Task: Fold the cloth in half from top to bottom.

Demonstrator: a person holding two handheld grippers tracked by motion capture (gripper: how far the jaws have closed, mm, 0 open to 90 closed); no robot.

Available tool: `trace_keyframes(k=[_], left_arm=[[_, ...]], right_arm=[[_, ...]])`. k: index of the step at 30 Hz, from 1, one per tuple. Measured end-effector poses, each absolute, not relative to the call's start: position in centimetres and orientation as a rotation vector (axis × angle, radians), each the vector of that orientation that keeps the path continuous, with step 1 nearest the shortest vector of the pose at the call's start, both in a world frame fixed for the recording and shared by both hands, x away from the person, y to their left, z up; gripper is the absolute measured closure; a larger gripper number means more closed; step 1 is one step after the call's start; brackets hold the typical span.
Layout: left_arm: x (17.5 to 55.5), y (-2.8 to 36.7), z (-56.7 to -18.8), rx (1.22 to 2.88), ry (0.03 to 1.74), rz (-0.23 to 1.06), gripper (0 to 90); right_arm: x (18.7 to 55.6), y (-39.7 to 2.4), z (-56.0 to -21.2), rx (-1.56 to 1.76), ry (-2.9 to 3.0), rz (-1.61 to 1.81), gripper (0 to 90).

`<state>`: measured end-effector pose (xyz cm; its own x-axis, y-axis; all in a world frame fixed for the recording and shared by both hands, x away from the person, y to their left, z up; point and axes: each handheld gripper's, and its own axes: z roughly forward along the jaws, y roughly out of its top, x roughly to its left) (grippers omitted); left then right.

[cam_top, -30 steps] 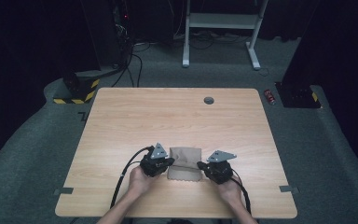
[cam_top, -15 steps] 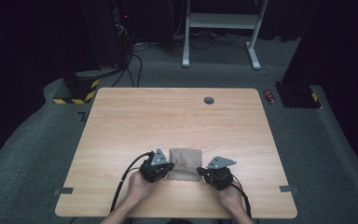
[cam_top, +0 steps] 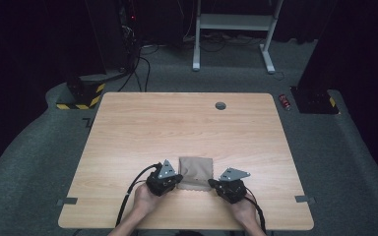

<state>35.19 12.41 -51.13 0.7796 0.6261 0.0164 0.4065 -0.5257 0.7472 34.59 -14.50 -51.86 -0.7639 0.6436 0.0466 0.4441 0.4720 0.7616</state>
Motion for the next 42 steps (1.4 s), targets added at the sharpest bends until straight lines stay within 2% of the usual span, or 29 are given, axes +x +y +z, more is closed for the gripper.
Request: trace_keyframes(k=[10,13,23,25,31,42], left_arm=[[34.1,12.9,-51.3,2.206,0.76,0.342,85.4],[33.5,13.3,-51.1,2.188,0.765,0.336,78.5],[34.2,14.3,-49.6,2.067,0.877,0.325,64.1],[34.8,13.2,-49.6,2.088,0.898,0.345,58.7],[35.2,11.3,-50.4,2.156,0.917,0.381,53.8],[33.0,12.7,-51.3,2.229,0.931,0.401,51.0]], right_arm=[[34.4,-15.0,-52.0,0.955,2.492,1.188,84.3],[34.2,-15.5,-51.8,0.966,2.488,1.217,79.8],[34.2,-16.0,-50.9,0.989,2.446,1.306,77.1],[34.6,-15.5,-50.8,1.017,2.433,1.291,76.7],[35.0,-14.0,-51.2,1.005,2.441,1.233,75.3],[34.3,-13.9,-52.2,0.959,2.475,1.126,73.8]])
